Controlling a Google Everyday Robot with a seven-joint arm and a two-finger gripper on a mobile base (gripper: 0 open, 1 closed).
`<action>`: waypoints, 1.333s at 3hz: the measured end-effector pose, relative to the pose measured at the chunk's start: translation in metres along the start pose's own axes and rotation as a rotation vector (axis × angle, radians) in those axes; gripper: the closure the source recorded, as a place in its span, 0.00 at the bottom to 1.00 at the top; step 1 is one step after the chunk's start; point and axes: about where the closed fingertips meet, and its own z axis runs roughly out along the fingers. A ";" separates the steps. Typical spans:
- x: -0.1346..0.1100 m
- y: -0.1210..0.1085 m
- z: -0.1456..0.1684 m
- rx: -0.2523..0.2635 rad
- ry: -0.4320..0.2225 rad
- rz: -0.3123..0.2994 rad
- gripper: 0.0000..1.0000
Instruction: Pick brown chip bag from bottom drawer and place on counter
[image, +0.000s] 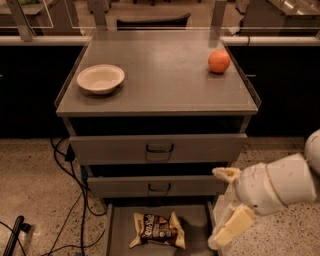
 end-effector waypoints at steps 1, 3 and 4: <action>0.071 0.022 0.072 -0.041 -0.053 0.134 0.00; 0.129 0.016 0.145 -0.020 -0.078 0.200 0.00; 0.129 -0.017 0.179 0.020 -0.085 0.166 0.00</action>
Offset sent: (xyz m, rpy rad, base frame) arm -0.0727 0.0108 -0.2086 0.1225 0.2015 -0.1868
